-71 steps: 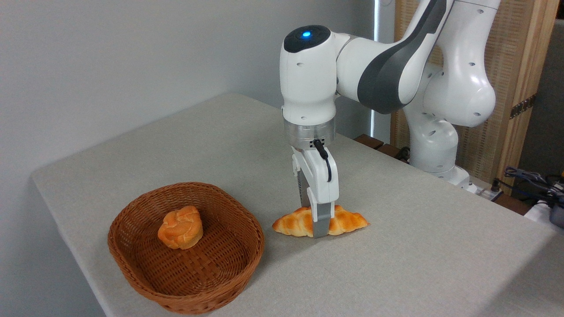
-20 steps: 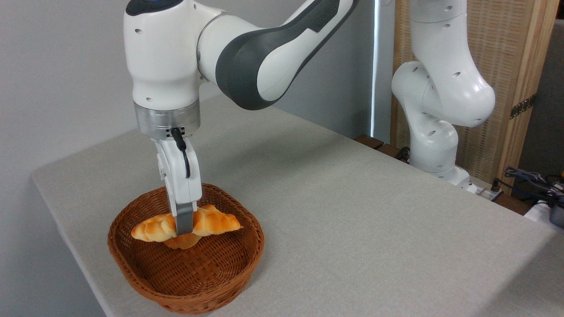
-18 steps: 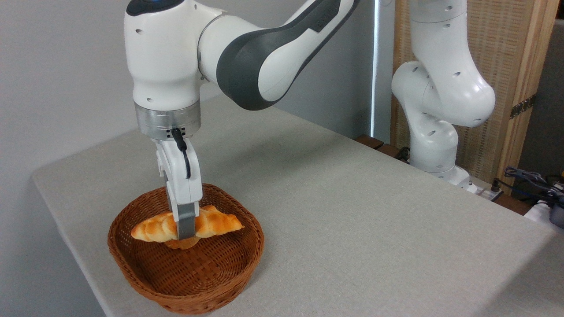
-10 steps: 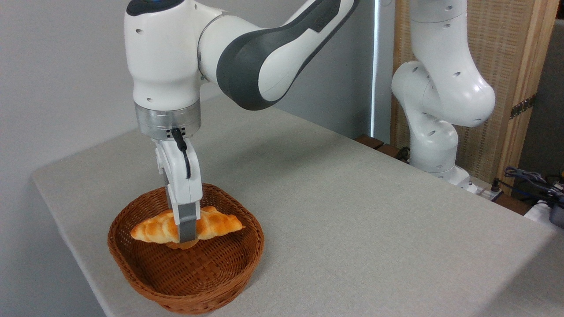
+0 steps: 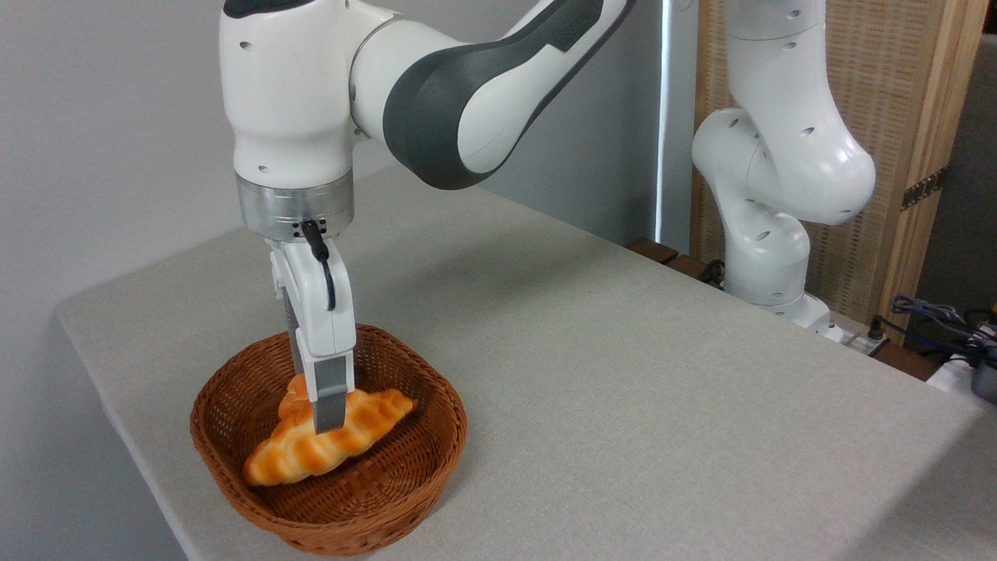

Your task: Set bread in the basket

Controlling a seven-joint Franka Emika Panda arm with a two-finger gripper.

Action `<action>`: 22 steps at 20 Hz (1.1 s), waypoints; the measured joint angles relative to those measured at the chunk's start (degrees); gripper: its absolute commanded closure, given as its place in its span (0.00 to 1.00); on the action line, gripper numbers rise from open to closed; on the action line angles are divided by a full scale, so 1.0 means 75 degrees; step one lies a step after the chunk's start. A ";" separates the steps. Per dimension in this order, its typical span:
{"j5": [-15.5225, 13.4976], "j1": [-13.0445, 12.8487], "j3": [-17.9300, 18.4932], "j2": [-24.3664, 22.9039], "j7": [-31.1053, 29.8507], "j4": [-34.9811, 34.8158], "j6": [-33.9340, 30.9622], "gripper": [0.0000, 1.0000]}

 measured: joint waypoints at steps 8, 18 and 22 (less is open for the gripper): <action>-0.0030 0.0017 0.0029 -0.0201 -0.0502 0.0063 0.0000 0.00; 0.0382 0.0021 0.0026 -0.1262 -0.1964 0.0183 -0.2010 0.00; 0.0889 0.0022 0.0011 -0.1622 -0.2378 0.0183 -0.2953 0.00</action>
